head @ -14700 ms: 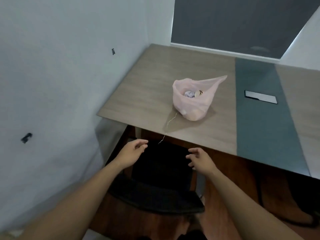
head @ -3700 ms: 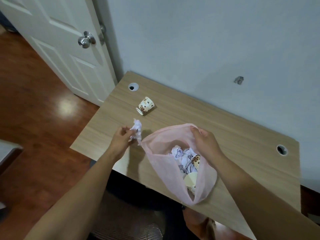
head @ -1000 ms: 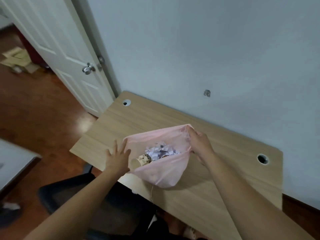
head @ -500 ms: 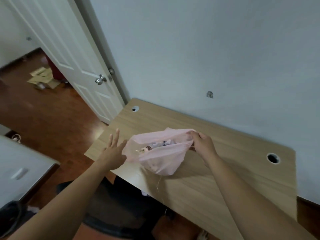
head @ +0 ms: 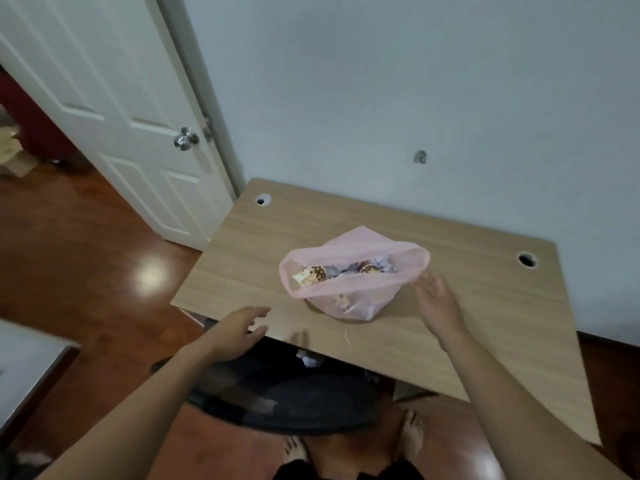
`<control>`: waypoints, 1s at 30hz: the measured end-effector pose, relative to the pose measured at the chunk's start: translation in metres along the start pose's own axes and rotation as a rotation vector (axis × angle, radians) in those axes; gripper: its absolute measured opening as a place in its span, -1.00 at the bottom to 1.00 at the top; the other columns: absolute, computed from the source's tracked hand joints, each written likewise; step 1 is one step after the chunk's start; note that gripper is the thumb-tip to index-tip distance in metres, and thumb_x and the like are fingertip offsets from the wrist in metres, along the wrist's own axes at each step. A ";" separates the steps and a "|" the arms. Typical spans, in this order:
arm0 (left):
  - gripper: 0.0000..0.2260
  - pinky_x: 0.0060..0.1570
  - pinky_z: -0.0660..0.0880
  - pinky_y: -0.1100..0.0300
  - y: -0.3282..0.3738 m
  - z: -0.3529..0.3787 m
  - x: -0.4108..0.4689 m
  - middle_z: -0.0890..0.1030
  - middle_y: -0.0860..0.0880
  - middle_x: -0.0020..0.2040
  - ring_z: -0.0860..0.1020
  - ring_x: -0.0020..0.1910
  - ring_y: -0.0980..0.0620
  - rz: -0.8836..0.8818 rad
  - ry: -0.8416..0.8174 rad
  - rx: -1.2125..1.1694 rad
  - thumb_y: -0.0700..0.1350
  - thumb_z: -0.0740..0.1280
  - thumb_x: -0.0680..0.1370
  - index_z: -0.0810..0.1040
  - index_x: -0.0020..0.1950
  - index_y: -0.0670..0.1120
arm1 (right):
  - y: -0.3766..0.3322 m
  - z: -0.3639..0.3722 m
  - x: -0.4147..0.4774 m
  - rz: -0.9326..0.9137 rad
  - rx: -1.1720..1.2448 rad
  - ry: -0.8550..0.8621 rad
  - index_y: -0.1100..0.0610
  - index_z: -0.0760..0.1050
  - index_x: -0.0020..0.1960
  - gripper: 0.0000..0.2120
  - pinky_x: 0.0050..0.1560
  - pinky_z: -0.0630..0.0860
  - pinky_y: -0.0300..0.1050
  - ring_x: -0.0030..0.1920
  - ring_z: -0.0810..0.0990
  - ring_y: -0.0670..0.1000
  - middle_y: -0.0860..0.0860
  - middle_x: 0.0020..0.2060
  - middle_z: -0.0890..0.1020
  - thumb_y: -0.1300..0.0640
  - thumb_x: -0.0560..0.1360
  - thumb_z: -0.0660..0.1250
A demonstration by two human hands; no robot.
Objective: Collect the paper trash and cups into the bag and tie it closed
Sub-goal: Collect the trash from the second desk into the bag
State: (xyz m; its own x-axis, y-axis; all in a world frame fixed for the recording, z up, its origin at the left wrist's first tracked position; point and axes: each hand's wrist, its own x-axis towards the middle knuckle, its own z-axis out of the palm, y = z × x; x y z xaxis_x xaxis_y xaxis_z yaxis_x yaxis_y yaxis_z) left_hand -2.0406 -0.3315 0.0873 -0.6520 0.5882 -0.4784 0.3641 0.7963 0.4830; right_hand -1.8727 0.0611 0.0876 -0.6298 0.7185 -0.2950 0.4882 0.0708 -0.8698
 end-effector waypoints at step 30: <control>-0.60 -0.25 0.46 0.08 -0.058 0.153 -0.223 0.71 0.08 -0.12 0.65 -0.13 -0.05 -0.038 0.254 0.358 0.27 0.11 0.57 0.71 -0.02 0.15 | 0.135 0.074 -0.334 -0.147 -0.718 -0.336 0.13 0.78 0.07 -0.59 -0.18 0.64 -0.01 -0.27 0.71 0.07 0.06 -0.24 0.79 -0.06 0.74 0.22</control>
State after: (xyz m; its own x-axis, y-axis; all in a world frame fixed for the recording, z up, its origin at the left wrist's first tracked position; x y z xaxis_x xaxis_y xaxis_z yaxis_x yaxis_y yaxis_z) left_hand -1.8144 -0.4877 0.0539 -0.7960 0.5397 -0.2741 0.5148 0.8418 0.1625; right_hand -1.6412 -0.2210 0.0393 -0.8099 0.4290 -0.4000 0.5837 0.6575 -0.4765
